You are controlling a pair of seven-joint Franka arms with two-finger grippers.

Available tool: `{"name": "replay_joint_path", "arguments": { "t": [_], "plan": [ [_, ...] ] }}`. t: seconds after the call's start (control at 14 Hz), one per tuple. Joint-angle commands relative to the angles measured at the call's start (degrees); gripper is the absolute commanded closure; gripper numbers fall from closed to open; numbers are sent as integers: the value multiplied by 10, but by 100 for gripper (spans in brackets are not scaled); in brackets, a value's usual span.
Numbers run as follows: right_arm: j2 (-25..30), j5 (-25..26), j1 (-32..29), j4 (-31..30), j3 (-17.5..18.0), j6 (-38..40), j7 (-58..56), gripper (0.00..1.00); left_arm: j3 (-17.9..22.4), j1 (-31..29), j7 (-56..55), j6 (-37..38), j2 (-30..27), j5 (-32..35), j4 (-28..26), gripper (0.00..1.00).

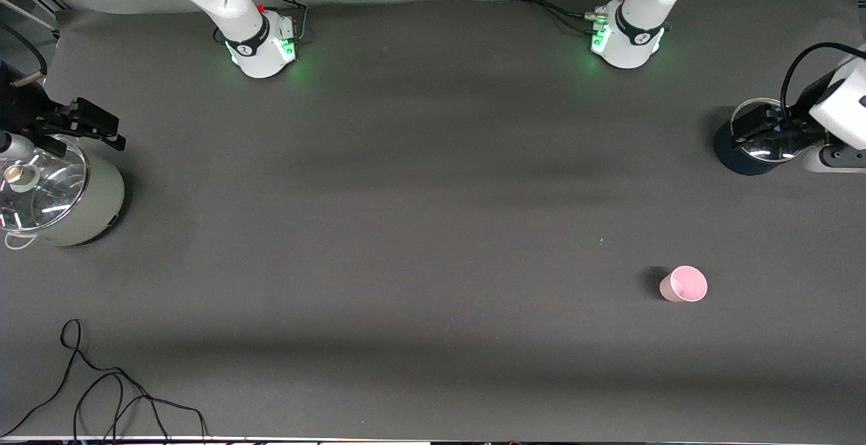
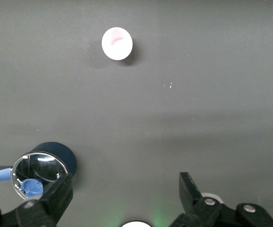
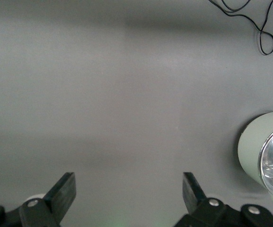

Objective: Transfer pink cup from left to right arm

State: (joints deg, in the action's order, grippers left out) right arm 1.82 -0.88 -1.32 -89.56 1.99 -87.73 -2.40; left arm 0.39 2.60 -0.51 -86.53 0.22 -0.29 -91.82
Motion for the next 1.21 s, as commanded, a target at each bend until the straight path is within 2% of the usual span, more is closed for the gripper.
{"name": "replay_joint_path", "arguments": {
  "t": [0.0,0.21,1.14],
  "plan": [
    [-4,-11,-6,11,2,9,1,0,0,1,-7,7,-3,9,-2,0],
    [-21,-11,-5,34,6,20,4,0,1,1,-7,9,-4,12,-2,0],
    [-25,-11,-6,28,-3,41,-3,0,1,1,-9,5,-4,13,4,0]
  ]
}}
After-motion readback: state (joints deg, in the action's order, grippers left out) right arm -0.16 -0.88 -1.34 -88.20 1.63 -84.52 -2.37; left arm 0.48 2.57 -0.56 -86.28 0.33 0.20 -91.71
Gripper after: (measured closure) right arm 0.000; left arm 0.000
